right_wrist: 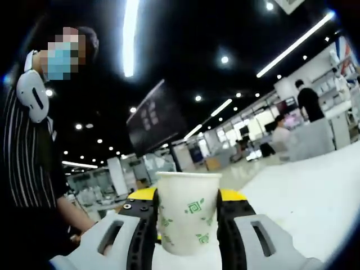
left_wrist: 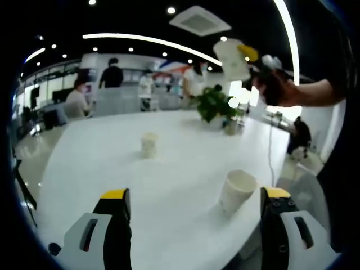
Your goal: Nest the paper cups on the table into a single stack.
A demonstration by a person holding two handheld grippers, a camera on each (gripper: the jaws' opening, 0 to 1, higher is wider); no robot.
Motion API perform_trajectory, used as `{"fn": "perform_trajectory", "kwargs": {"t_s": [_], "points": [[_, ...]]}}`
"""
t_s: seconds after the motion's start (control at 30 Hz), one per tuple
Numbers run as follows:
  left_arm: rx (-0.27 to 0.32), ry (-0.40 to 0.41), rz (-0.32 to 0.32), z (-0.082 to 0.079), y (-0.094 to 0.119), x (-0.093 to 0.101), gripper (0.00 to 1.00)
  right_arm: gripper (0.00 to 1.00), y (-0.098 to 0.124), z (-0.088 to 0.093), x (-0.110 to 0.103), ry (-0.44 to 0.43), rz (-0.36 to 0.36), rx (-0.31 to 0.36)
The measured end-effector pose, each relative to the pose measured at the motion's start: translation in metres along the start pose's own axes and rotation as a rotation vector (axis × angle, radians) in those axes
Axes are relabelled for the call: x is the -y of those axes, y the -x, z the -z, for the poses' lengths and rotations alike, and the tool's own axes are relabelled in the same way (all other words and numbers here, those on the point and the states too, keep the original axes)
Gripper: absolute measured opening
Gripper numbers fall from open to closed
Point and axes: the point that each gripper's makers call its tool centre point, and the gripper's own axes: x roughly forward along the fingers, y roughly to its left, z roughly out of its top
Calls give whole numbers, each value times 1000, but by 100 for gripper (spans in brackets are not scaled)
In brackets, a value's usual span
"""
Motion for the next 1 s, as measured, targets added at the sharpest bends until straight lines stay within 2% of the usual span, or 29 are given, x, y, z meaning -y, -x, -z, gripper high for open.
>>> {"fn": "perform_trajectory", "kwargs": {"t_s": [0.17, 0.43, 0.63, 1.0], "points": [[-9, 2, 0, 3, 0, 0, 94, 39, 2, 4, -11, 48, -49, -2], [-24, 3, -4, 5, 1, -1, 94, 38, 3, 10, -27, 75, -123, 6], [-29, 2, -1, 4, 0, -2, 94, 38, 7, 22, -33, 30, -165, 22], [-47, 5, 8, 6, -2, 0, 95, 38, 18, 55, -41, 0, -188, 38]]}}
